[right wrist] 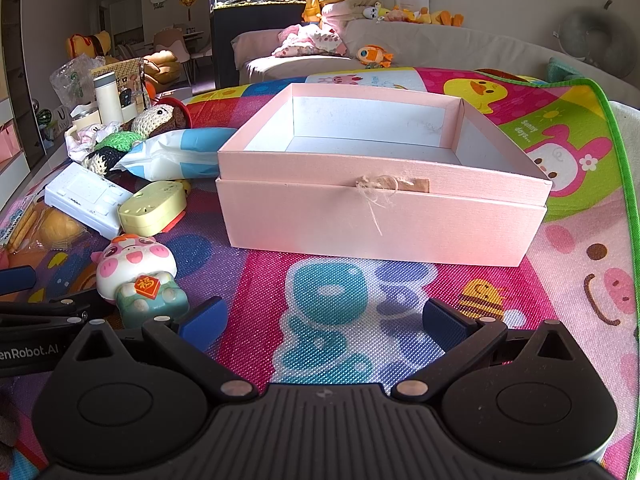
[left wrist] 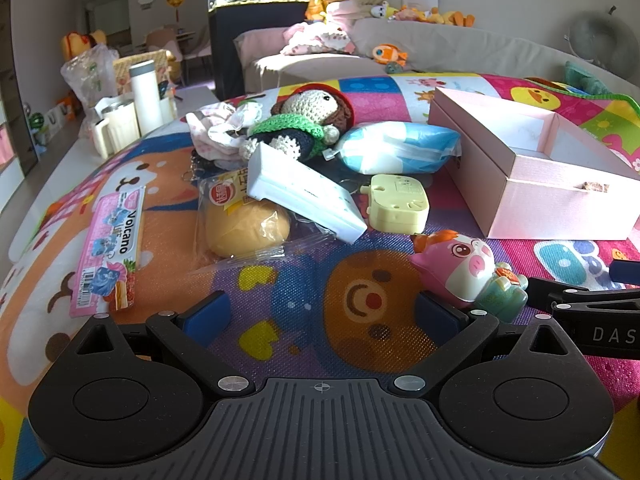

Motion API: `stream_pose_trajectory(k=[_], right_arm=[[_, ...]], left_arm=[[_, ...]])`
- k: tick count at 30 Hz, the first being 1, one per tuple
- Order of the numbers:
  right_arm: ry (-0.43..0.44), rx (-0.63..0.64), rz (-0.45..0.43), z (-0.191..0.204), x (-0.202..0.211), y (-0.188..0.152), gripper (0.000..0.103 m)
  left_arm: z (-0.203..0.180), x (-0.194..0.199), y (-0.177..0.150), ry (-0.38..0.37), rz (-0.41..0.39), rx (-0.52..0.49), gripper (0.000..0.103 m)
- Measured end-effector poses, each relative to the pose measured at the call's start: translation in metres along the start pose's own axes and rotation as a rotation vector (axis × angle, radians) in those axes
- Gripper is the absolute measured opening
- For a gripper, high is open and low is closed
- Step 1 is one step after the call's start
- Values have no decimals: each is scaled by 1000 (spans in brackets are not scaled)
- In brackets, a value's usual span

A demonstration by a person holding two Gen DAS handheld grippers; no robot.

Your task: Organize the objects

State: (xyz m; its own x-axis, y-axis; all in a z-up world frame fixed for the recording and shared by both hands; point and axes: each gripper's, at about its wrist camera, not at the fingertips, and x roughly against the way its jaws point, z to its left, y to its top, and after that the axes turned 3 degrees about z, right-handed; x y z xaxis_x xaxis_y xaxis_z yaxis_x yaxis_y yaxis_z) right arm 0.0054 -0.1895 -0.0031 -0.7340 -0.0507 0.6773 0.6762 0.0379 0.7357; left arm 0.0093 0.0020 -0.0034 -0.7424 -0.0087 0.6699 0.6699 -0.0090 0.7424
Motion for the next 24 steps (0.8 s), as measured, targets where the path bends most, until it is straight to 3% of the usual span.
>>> stream_pose_trajectory(k=[13, 20, 22, 24], right_arm=[[0, 0, 0, 0, 0, 0, 103], [0, 0, 0, 0, 0, 0, 103], [0, 0, 0, -1, 0, 0, 103], [0, 0, 0, -1, 0, 0, 103]], left_arm=[[0, -1, 1, -2, -1, 1, 101], [10, 12, -2, -42, -15, 36, 100], [20, 31, 1, -58, -68, 32, 100], [35, 48, 11, 23, -173, 40, 100]])
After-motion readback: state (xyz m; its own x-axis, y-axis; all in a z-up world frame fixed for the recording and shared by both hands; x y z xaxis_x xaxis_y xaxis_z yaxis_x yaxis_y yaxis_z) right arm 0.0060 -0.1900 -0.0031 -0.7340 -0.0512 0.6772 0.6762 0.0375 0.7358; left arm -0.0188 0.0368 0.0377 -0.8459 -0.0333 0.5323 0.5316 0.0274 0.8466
